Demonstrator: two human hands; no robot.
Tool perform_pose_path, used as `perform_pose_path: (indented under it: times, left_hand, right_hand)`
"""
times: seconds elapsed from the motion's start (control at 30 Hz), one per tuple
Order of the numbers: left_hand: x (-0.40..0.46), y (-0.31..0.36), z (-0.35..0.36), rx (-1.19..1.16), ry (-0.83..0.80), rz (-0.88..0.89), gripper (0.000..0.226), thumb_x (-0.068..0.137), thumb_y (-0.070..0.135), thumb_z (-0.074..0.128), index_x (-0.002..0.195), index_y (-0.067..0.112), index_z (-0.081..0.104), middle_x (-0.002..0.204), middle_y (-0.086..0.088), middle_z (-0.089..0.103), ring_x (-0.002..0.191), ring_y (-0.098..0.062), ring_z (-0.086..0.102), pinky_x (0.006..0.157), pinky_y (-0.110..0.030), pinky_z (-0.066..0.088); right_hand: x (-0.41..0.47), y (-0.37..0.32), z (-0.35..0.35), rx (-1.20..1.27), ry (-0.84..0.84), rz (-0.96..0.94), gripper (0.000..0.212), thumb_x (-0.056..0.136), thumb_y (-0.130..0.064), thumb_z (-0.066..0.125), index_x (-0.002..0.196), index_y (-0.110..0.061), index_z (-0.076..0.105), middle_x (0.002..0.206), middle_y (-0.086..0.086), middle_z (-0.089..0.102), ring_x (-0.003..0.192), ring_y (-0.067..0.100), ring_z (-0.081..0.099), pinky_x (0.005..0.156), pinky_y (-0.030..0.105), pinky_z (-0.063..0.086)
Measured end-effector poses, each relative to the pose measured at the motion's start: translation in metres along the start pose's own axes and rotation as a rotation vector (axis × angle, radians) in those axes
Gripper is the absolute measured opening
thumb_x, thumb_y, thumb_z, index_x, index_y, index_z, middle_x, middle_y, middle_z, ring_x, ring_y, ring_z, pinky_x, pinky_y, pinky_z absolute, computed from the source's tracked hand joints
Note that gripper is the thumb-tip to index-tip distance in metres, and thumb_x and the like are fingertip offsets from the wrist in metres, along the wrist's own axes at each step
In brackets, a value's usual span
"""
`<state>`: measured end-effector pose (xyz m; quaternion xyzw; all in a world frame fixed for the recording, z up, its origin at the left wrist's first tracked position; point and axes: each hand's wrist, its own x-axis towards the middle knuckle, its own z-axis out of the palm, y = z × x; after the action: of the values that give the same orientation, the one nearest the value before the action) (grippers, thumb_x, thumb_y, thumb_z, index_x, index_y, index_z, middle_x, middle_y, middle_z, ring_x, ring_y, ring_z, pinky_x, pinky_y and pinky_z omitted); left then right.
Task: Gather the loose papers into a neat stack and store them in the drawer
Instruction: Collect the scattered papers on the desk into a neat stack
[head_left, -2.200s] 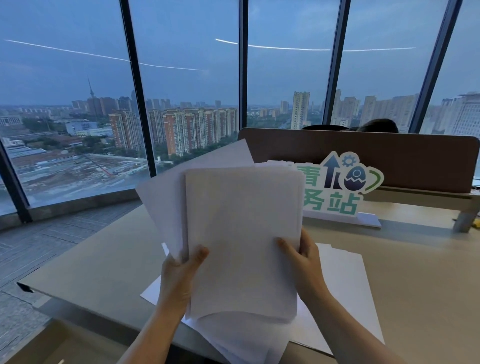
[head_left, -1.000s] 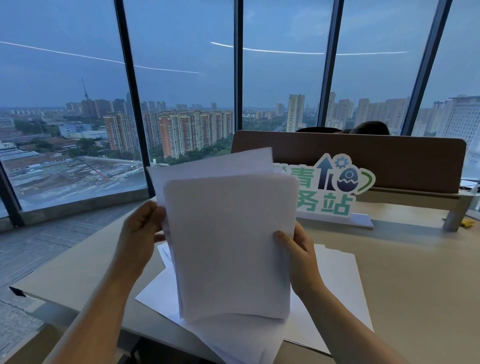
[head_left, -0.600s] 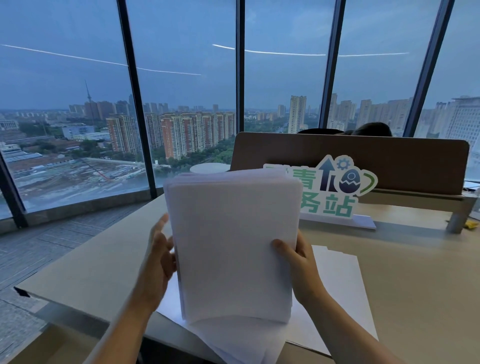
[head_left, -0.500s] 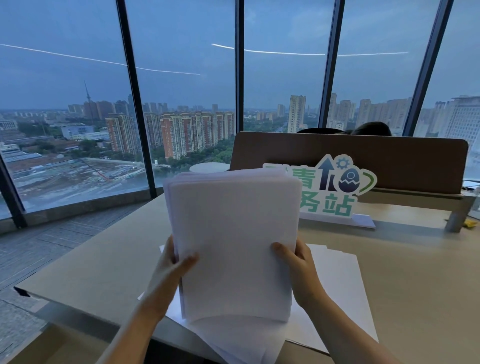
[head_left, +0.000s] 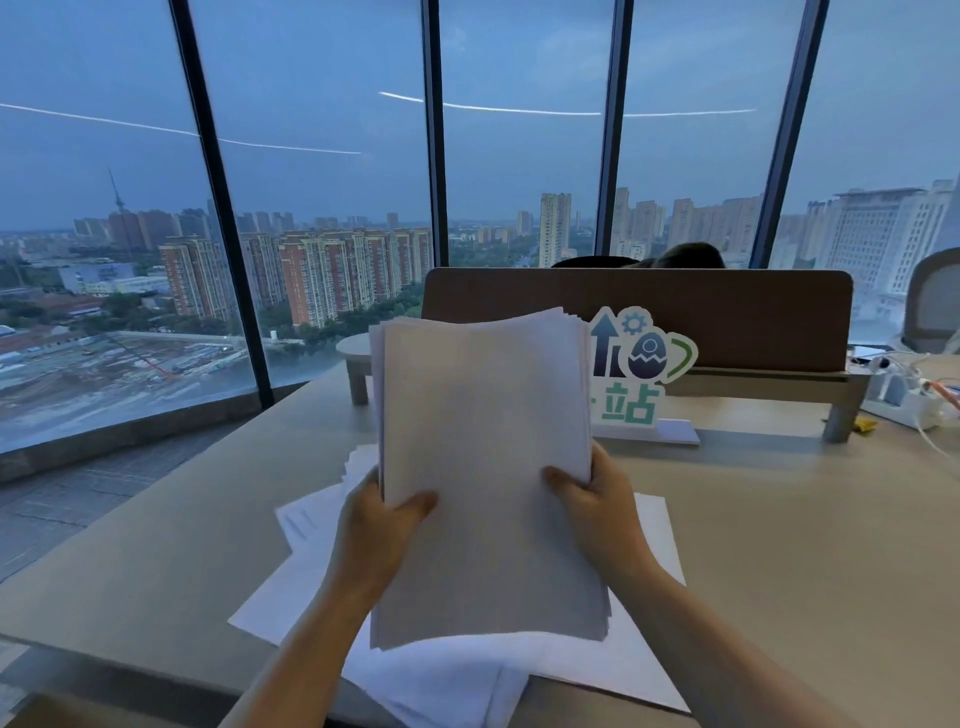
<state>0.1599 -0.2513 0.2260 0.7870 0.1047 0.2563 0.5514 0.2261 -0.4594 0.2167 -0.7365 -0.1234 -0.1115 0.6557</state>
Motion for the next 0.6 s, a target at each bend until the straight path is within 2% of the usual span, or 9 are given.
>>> perform_pose_path:
  times: [0.13, 0.23, 0.33, 0.4, 0.47, 0.53, 0.6]
  left_hand:
    - [-0.003, 0.013, 0.045, -0.021, -0.134, -0.063, 0.035, 0.082, 0.020, 0.073, 0.115, 0.013, 0.063, 0.102, -0.004, 0.070, 0.090, -0.026, 0.069, 0.081, -0.041, 0.058]
    - [-0.014, 0.018, 0.082, -0.099, -0.246, -0.138, 0.031, 0.080, 0.020, 0.071, 0.110, 0.016, 0.065, 0.099, -0.004, 0.072, 0.087, -0.022, 0.070, 0.080, -0.043, 0.059]
    - [-0.026, 0.019, 0.119, -0.122, -0.323, -0.206, 0.034, 0.068, 0.024, 0.062, 0.100, 0.015, 0.066, 0.092, -0.009, 0.072, 0.078, -0.023, 0.068, 0.073, -0.038, 0.056]
    - [-0.034, 0.018, 0.142, -0.120, -0.360, -0.232, 0.016, 0.077, 0.015, 0.061, 0.092, 0.012, 0.064, 0.082, -0.010, 0.068, 0.067, -0.023, 0.061, 0.063, -0.032, 0.049]
    - [-0.043, 0.016, 0.161, -0.126, -0.407, -0.248, 0.013, 0.086, 0.006, 0.055, 0.093, 0.013, 0.064, 0.078, -0.007, 0.066, 0.064, -0.020, 0.058, 0.057, -0.027, 0.044]
    - [-0.052, 0.016, 0.180, -0.121, -0.462, -0.263, 0.015, 0.088, 0.009, 0.055, 0.099, 0.016, 0.063, 0.086, -0.007, 0.069, 0.072, -0.021, 0.064, 0.059, -0.027, 0.049]
    - [-0.059, 0.017, 0.198, -0.114, -0.516, -0.290, 0.014, 0.088, 0.013, 0.057, 0.100, 0.018, 0.061, 0.094, -0.008, 0.069, 0.083, -0.024, 0.068, 0.067, -0.034, 0.057]
  right_hand:
    - [0.012, 0.000, -0.053, -0.221, 0.099, 0.016, 0.023, 0.085, -0.010, 0.065, 0.103, -0.023, 0.060, 0.094, -0.002, 0.067, 0.084, 0.019, 0.063, 0.066, 0.031, 0.052]
    - [0.012, 0.005, -0.094, -0.308, 0.120, 0.073, 0.022, 0.081, -0.004, 0.063, 0.095, -0.022, 0.062, 0.087, -0.001, 0.067, 0.080, 0.021, 0.063, 0.058, 0.029, 0.046]
    - [0.008, 0.012, -0.133, -0.357, 0.131, 0.126, 0.025, 0.080, 0.001, 0.063, 0.083, -0.024, 0.060, 0.082, 0.000, 0.065, 0.076, 0.022, 0.061, 0.058, 0.031, 0.044]
    - [0.004, 0.017, -0.158, -0.372, 0.148, 0.174, 0.021, 0.080, 0.000, 0.065, 0.091, -0.018, 0.061, 0.086, 0.003, 0.066, 0.078, 0.022, 0.062, 0.061, 0.032, 0.048]
    - [0.000, 0.024, -0.180, -0.361, 0.164, 0.223, 0.024, 0.081, -0.002, 0.067, 0.101, -0.013, 0.062, 0.093, 0.006, 0.068, 0.083, 0.023, 0.065, 0.065, 0.035, 0.052]
    - [-0.004, 0.030, -0.201, -0.349, 0.185, 0.261, 0.029, 0.081, -0.002, 0.067, 0.107, -0.014, 0.062, 0.096, 0.006, 0.069, 0.084, 0.024, 0.066, 0.068, 0.036, 0.055]
    - [-0.007, 0.036, -0.221, -0.366, 0.213, 0.296, 0.031, 0.082, -0.002, 0.067, 0.109, -0.017, 0.062, 0.096, 0.005, 0.070, 0.083, 0.024, 0.067, 0.069, 0.037, 0.056]
